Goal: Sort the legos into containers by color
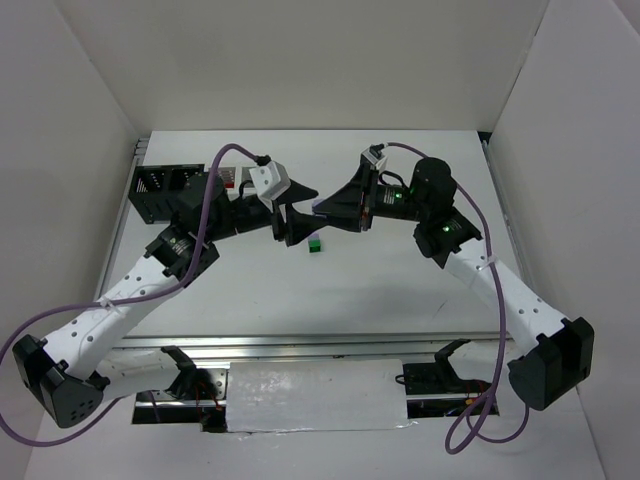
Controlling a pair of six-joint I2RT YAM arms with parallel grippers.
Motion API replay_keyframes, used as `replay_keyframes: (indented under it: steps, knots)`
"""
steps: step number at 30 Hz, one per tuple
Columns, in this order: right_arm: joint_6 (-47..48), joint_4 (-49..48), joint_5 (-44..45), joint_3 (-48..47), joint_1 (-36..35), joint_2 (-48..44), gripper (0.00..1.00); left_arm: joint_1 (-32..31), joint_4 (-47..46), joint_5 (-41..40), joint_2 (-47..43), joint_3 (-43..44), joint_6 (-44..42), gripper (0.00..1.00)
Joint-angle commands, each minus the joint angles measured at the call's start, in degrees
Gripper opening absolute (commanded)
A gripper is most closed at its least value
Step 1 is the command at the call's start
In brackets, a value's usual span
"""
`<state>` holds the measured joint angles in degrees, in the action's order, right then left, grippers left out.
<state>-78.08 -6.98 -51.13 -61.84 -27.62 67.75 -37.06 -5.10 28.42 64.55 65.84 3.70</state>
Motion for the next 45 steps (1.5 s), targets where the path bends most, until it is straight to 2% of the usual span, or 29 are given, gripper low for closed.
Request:
replay_keyframes:
  steps: [1, 2, 3, 5, 6, 8, 9, 11, 12, 14, 15, 17, 18, 19, 20, 21, 22, 23, 24, 26, 28, 32, 36, 39, 42, 43, 45]
  knots:
    - [0.0, -2.3, -2.0, -2.1, -1.2, 0.5, 0.0, 0.0, -2.4, 2.2, 0.1, 2.7, -0.3, 0.71]
    - [0.0, -2.7, -2.0, -1.9, -1.3, 0.5, 0.0, -0.1, -2.5, 2.9, 0.1, 2.7, 0.1, 0.61]
    - [-0.1, -3.0, -1.9, -1.8, -1.3, 0.4, 0.0, -0.1, -2.4, 3.0, 0.3, 2.9, 0.2, 0.46]
    - [-0.1, -3.0, -1.9, -2.0, -1.3, 0.5, 0.0, -0.1, -1.8, 3.0, 0.2, 2.9, 0.3, 0.37]
    - [-0.1, -3.1, -1.9, -1.9, -1.3, 0.6, 0.01, -0.1, -1.6, 3.1, 0.2, 3.1, 0.4, 0.19]
    - [-0.3, -4.0, -2.0, -1.7, -1.3, 0.8, 0.05, -0.1, -1.2, 2.2, 0.0, 2.9, 1.2, 0.0]
    - [-0.6, -4.6, -2.2, -1.5, -1.3, 0.9, 0.28, -0.1, -1.0, 1.5, 0.0, 3.1, 1.2, 0.0]
    - [-1.0, -6.5, -2.3, -0.6, -1.1, 0.8, 0.68, -0.1, 0.2, -0.3, -0.1, 3.1, 1.6, 0.0]
    - [-0.4, -6.5, -2.1, -0.4, -0.9, 0.8, 0.99, -0.1, 0.6, -4.6, -0.1, 3.1, 1.6, 0.0]
    - [1.3, -3.8, -1.5, 0.2, 1.1, 1.0, 1.0, 0.1, 2.5, -10.9, 0.5, 3.3, 1.8, 0.0]
    - [3.5, -2.4, -0.9, 0.7, 2.3, 0.7, 1.0, 0.8, 3.5, -18.8, 1.0, 3.8, 2.3, 0.0]
    - [6.0, 2.2, 0.3, 2.4, 6.5, -0.3, 1.0, 3.0, 8.2, -24.3, 2.7, 5.0, 3.9, 0.0]
    - [8.2, 3.5, 1.4, 3.7, 8.0, -0.9, 0.99, 6.4, 9.8, -27.5, 4.9, 6.6, 5.1, 0.0]
    - [9.4, 6.4, 1.8, 4.1, 9.6, -1.8, 0.99, 8.4, 11.8, -34.2, 6.4, 7.6, 7.9, 0.0]
    - [13.1, 9.0, 2.6, 4.2, 11.9, -2.3, 1.0, 10.8, 16.7, -38.5, 10.1, 10.3, 9.9, 0.0]
    - [15.5, 11.7, 5.0, 3.3, 12.8, -2.7, 0.99, 16.6, 19.9, -45.1, 12.8, 12.2, 13.7, 0.0]
    - [17.9, 17.5, 6.5, 2.4, 13.1, -3.3, 1.0, 19.5, 23.5, -49.0, 15.4, 14.6, 15.8, 0.0]
    - [22.2, 20.1, 8.0, 1.5, 13.0, -3.4, 0.99, 22.5, 27.6, -52.6, 21.6, 20.2, 18.2, 0.0]
    - [23.8, 22.2, 9.4, 0.3, 12.9, -3.5, 1.0, 28.2, 35.1, -54.6, 25.0, 23.2, 21.1, 0.0]
    - [25.7, 24.3, 9.4, 0.6, 12.9, -4.0, 1.0, 33.8, 39.7, -58.6, 33.5, 31.0, 22.3, 0.0]
    - [26.4, 25.1, 10.2, 1.7, 12.9, -5.1, 1.0, 36.3, 44.2, -62.0, 38.3, 35.6, 23.6, 0.0]
    - [29.0, 27.4, 11.1, 2.3, 12.9, -6.0, 0.99, 42.8, 50.4, -62.6, 48.6, 48.2, 25.4, 0.0]
    - [30.6, 29.0, 11.5, 2.2, 12.9, -6.1, 1.0, 46.3, 51.1, -60.9, 51.7, 51.4, 25.6, 0.0]
    - [31.2, 29.5, 11.8, 2.2, 12.9, -5.9, 0.99, 48.1, 51.2, -58.4, 53.7, 51.9, 25.4, 0.05]
    - [31.8, 30.0, 11.7, 1.6, 12.9, -4.9, 1.0, 48.2, 49.8, -56.9, 53.9, 50.5, 24.9, 0.18]
    - [32.0, 30.0, 11.7, 1.4, 12.9, -4.6, 0.99, 48.3, 49.3, -56.7, 53.4, 49.3, 24.9, 0.29]
    - [32.3, 30.4, 11.5, 0.4, 12.9, -3.6, 1.0, 48.2, 47.8, -55.7, 52.3, 47.3, 25.2, 0.39]
